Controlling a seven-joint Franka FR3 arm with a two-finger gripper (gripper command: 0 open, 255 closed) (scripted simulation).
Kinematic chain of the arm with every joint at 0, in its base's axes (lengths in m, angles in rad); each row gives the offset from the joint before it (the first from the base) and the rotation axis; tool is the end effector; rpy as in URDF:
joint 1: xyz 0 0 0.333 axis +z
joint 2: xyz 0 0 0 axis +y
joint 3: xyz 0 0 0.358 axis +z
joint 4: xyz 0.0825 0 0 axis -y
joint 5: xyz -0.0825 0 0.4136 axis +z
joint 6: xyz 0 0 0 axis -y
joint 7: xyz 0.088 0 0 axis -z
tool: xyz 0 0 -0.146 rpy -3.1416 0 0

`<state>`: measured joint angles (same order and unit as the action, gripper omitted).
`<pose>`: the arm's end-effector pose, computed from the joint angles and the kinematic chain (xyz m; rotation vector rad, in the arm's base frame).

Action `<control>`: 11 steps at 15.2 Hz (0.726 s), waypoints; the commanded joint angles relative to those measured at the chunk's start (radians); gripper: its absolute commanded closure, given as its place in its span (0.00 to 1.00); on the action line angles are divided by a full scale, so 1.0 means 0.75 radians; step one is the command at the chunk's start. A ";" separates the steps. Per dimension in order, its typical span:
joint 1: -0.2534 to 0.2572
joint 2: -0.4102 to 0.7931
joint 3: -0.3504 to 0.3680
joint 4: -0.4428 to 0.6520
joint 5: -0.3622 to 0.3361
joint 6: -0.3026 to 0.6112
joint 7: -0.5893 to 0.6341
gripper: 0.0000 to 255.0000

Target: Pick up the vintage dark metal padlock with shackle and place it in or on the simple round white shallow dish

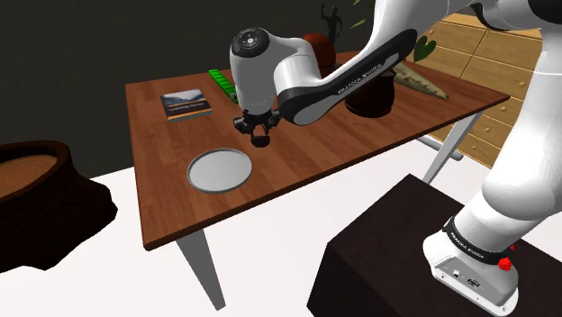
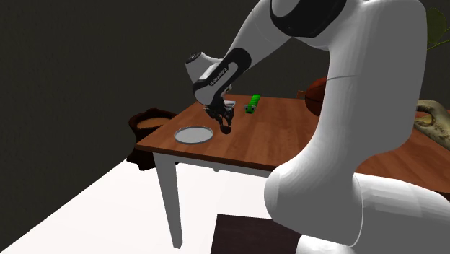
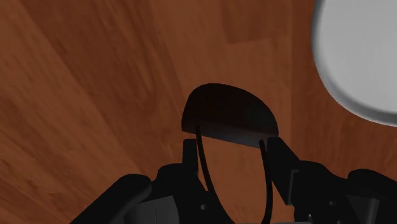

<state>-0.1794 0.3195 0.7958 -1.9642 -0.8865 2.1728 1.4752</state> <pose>0.5699 0.3097 0.3501 2.7984 -0.5269 0.6523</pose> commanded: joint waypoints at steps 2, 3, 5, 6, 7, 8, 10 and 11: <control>-0.013 -0.032 0.017 0.015 0.043 -0.023 -0.040 1.00; -0.018 -0.043 0.022 0.020 0.057 -0.031 -0.053 1.00; -0.026 -0.063 0.033 0.031 0.085 -0.047 -0.080 1.00; -0.030 -0.074 0.037 0.038 0.099 -0.056 -0.093 1.00; -0.034 -0.083 0.042 0.044 0.112 -0.064 -0.106 1.00; -0.037 -0.093 0.046 0.051 0.125 -0.073 -0.119 1.00; -0.044 -0.112 0.055 0.065 0.151 -0.091 -0.145 1.00; -0.047 -0.121 0.058 0.073 0.163 -0.100 -0.157 1.00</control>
<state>-0.2118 0.2391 0.8354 -1.9127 -0.7761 2.1045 1.3672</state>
